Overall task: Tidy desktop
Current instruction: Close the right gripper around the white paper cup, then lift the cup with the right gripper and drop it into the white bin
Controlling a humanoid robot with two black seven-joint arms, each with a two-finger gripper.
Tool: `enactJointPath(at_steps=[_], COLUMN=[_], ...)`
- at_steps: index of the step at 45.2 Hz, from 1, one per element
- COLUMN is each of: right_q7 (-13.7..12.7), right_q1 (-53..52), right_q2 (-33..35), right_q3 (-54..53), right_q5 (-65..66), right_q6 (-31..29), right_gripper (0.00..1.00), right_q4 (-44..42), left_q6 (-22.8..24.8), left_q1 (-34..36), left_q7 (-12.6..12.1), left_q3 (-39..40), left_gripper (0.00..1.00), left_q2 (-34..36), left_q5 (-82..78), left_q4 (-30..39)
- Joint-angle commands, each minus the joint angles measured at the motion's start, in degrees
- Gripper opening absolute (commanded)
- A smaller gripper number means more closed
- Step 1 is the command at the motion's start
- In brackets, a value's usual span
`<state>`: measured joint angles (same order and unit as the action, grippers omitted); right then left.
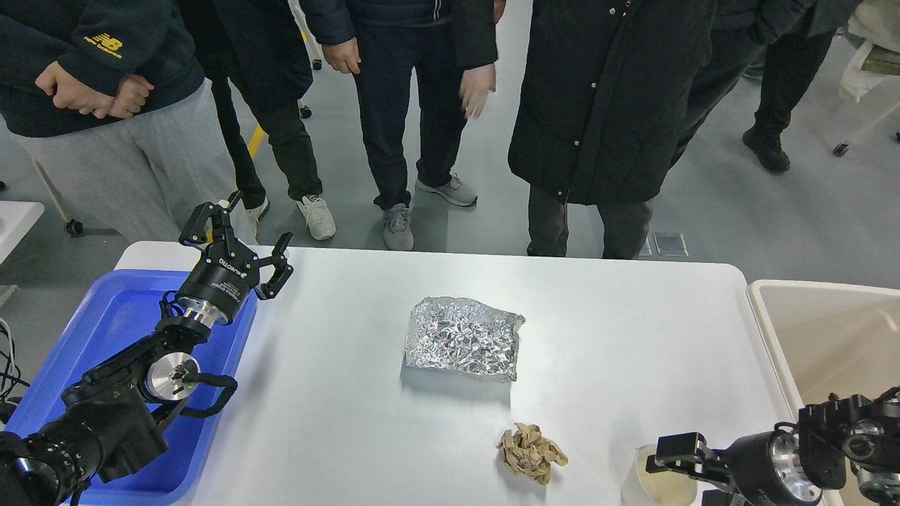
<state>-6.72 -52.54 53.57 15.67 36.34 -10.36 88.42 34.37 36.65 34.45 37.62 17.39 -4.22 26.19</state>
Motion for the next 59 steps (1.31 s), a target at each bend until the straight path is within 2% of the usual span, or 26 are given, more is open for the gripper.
enactJointPath(at_steps=[1,8,13,16,19,33,42,59], right_q7=[1.7,2.0,2.0,2.0,2.0,2.0,2.0,1.4], right_q1=[1.1,1.3,1.3,1.3,1.3,1.2,-0.5,-13.4], right_q2=[-0.1,0.2,0.3,0.3,0.5,2.8,7.8,23.3], right_q3=[0.0,0.1,0.1,0.2,0.2,0.0,-1.7,-2.8], right_q5=[1.7,3.3,3.5,3.5,3.5,3.3,2.4,-3.7], right_q6=[0.5,0.5,0.6,0.6,0.6,0.5,-0.2,-11.3], right_gripper=[0.6,0.43,0.22,0.17,0.0,0.0,0.0,0.0], right_q4=[-0.7,-0.7,-0.7,-0.7,-0.7,0.1,3.2,9.7], left_q6=[0.0,0.0,0.0,0.0,0.0,0.0,0.0,0.1], left_q1=[0.0,0.0,0.0,0.0,0.0,0.1,0.0,0.0], left_q7=[0.0,0.0,0.0,0.0,0.0,0.0,0.0,0.0], left_q3=[0.0,0.0,0.0,0.0,0.0,0.0,0.0,0.1], left_gripper=[1.0,1.0,1.0,1.0,1.0,1.0,1.0,1.0], left_q2=[0.0,0.0,0.0,0.0,0.0,0.0,0.0,0.0], left_q5=[0.0,0.0,0.0,0.0,0.0,0.0,0.0,0.0], left_q4=[0.0,0.0,0.0,0.0,0.0,0.0,0.0,0.0])
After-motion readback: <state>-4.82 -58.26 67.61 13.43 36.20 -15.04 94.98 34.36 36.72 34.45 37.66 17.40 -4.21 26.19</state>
